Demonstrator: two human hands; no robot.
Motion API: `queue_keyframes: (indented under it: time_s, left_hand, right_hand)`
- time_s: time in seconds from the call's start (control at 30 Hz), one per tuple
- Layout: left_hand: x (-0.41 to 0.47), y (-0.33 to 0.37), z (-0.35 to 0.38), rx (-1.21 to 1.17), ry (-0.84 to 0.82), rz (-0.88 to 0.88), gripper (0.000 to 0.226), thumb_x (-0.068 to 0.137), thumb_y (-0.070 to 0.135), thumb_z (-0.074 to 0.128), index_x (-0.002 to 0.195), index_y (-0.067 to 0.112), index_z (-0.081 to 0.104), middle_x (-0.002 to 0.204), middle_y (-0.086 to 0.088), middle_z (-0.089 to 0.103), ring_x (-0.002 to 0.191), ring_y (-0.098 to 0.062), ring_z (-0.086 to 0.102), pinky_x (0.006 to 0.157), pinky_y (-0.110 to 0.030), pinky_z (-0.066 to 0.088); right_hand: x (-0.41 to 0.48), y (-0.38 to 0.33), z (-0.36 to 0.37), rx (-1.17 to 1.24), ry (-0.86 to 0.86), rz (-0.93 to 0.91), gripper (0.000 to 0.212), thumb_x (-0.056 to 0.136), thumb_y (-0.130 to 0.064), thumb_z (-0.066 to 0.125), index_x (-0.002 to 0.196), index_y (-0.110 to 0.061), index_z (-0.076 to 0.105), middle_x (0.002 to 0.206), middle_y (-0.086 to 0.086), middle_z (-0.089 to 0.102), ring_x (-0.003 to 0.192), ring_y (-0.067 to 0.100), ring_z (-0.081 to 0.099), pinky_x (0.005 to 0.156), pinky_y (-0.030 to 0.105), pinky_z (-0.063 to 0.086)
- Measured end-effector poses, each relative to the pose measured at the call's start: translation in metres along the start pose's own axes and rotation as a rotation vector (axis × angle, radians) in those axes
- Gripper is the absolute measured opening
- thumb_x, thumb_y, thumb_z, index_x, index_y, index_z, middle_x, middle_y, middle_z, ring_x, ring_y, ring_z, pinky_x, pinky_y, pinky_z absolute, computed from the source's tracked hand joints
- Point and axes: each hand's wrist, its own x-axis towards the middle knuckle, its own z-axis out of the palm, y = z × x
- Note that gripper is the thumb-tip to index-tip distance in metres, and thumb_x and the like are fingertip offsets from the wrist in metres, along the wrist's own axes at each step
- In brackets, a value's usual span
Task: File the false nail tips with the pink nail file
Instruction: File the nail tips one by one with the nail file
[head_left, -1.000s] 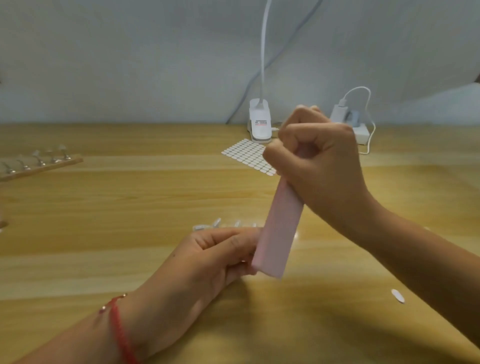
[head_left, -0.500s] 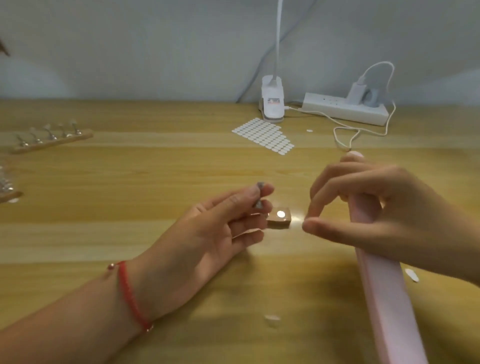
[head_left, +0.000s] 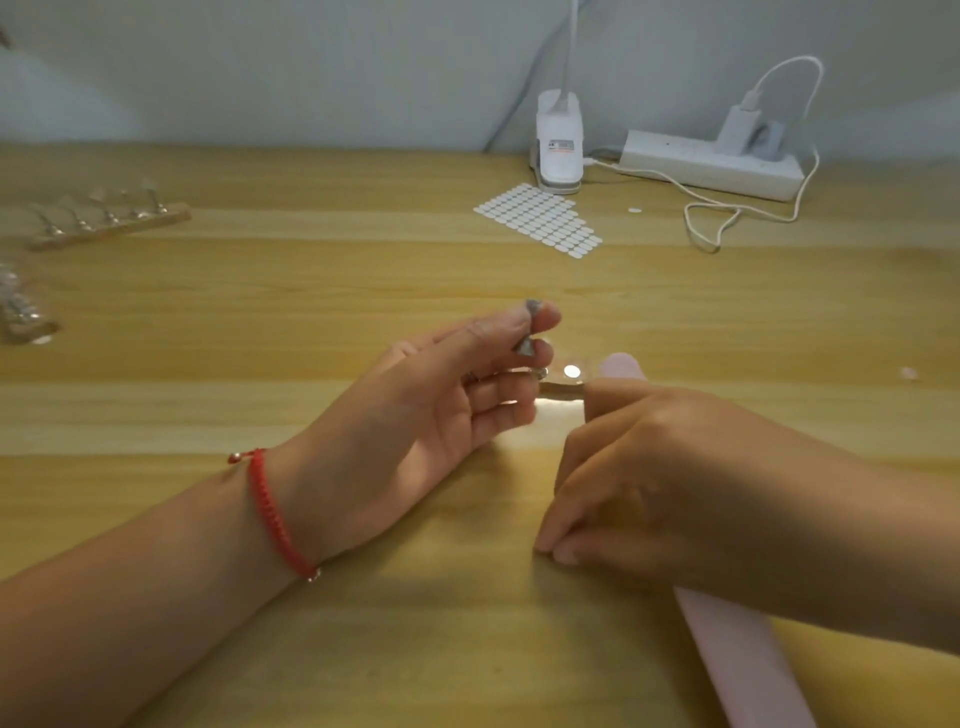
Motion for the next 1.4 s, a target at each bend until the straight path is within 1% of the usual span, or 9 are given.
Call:
queue_keyframes:
  time_s: [0.07, 0.17, 0.27, 0.4, 0.53, 0.67, 0.77, 1.07, 1.4]
  left_hand:
    - [-0.001, -0.001, 0.0, 0.02, -0.012, 0.02, 0.019, 0.073, 0.033, 0.065, 0.083, 0.023, 0.079, 0.072, 0.009, 0.068, 0.059, -0.002, 0.06, 0.064, -0.017, 0.053]
    - [-0.003, -0.003, 0.001, 0.07, -0.023, 0.071, 0.023, 0.069, 0.032, 0.069, 0.086, 0.021, 0.079, 0.075, 0.005, 0.07, 0.06, -0.004, 0.061, 0.064, -0.017, 0.053]
    - [-0.006, -0.007, 0.004, 0.217, 0.032, 0.174, 0.017, 0.074, 0.029, 0.076, 0.09, 0.022, 0.078, 0.082, 0.003, 0.073, 0.065, -0.007, 0.065, 0.062, -0.017, 0.052]
    - [-0.01, -0.008, 0.007, 0.451, 0.142, 0.329, 0.02, 0.074, 0.031, 0.07, 0.092, 0.025, 0.076, 0.078, 0.002, 0.075, 0.063, -0.008, 0.067, 0.057, -0.017, 0.051]
    - [-0.013, -0.008, 0.011, 0.553, 0.17, 0.414, 0.014, 0.072, 0.026, 0.077, 0.086, 0.025, 0.077, 0.068, 0.008, 0.072, 0.056, -0.002, 0.063, 0.054, -0.014, 0.048]
    - [-0.014, -0.008, 0.011, 0.618, 0.181, 0.442, 0.017, 0.065, 0.034, 0.077, 0.081, 0.029, 0.077, 0.064, 0.007, 0.071, 0.056, 0.0, 0.062, 0.052, -0.013, 0.047]
    - [-0.013, -0.01, 0.011, 0.683, 0.147, 0.484, 0.015, 0.07, 0.034, 0.073, 0.084, 0.031, 0.077, 0.069, 0.012, 0.072, 0.059, -0.001, 0.062, 0.053, -0.012, 0.046]
    - [-0.012, -0.012, 0.008, 0.775, 0.13, 0.515, 0.014, 0.074, 0.037, 0.07, 0.087, 0.033, 0.076, 0.083, 0.012, 0.071, 0.064, -0.01, 0.059, 0.052, -0.026, 0.045]
    - [-0.013, -0.011, 0.007, 0.843, 0.135, 0.557, 0.014, 0.076, 0.037, 0.068, 0.087, 0.033, 0.075, 0.086, 0.016, 0.068, 0.068, -0.003, 0.06, 0.057, -0.016, 0.044]
  right_hand:
    - [-0.001, 0.003, -0.002, -0.041, 0.005, 0.012, 0.014, 0.08, -0.042, 0.064, 0.086, -0.039, 0.077, 0.078, -0.021, 0.068, 0.085, -0.001, 0.045, 0.072, 0.035, 0.051]
    - [-0.003, 0.01, -0.007, 0.023, 0.05, 0.081, 0.013, 0.084, -0.05, 0.064, 0.084, -0.042, 0.075, 0.076, -0.022, 0.062, 0.083, -0.009, 0.045, 0.07, 0.013, 0.04]
    - [-0.005, 0.02, -0.019, 0.326, 0.123, 0.234, 0.017, 0.076, -0.057, 0.07, 0.083, -0.043, 0.073, 0.072, -0.022, 0.056, 0.069, -0.003, 0.049, 0.063, 0.01, 0.034]
    - [-0.002, 0.023, -0.031, 0.861, 0.191, 0.217, 0.016, 0.076, -0.037, 0.069, 0.08, -0.023, 0.077, 0.076, -0.009, 0.069, 0.068, -0.004, 0.058, 0.065, 0.004, 0.041]
    - [0.003, 0.019, -0.028, 1.061, 0.207, 0.18, 0.014, 0.072, -0.035, 0.067, 0.076, -0.025, 0.077, 0.076, -0.01, 0.07, 0.064, -0.004, 0.061, 0.062, 0.004, 0.043]
    - [0.003, 0.016, -0.023, 1.097, 0.259, 0.216, 0.007, 0.069, -0.026, 0.078, 0.075, -0.022, 0.076, 0.074, -0.005, 0.071, 0.062, -0.003, 0.063, 0.06, 0.005, 0.044]
    - [0.002, 0.013, -0.022, 1.138, 0.31, 0.251, 0.011, 0.068, -0.023, 0.069, 0.074, -0.015, 0.074, 0.07, -0.001, 0.071, 0.058, -0.003, 0.062, 0.058, 0.004, 0.044]
    - [0.002, 0.011, -0.023, 1.069, 0.315, 0.295, 0.016, 0.066, -0.024, 0.068, 0.076, -0.014, 0.073, 0.068, -0.002, 0.071, 0.061, -0.003, 0.063, 0.059, 0.002, 0.043]
    - [0.002, 0.01, -0.022, 1.12, 0.274, 0.295, 0.014, 0.068, -0.026, 0.066, 0.076, -0.015, 0.071, 0.067, -0.005, 0.07, 0.06, -0.006, 0.062, 0.06, 0.001, 0.042]
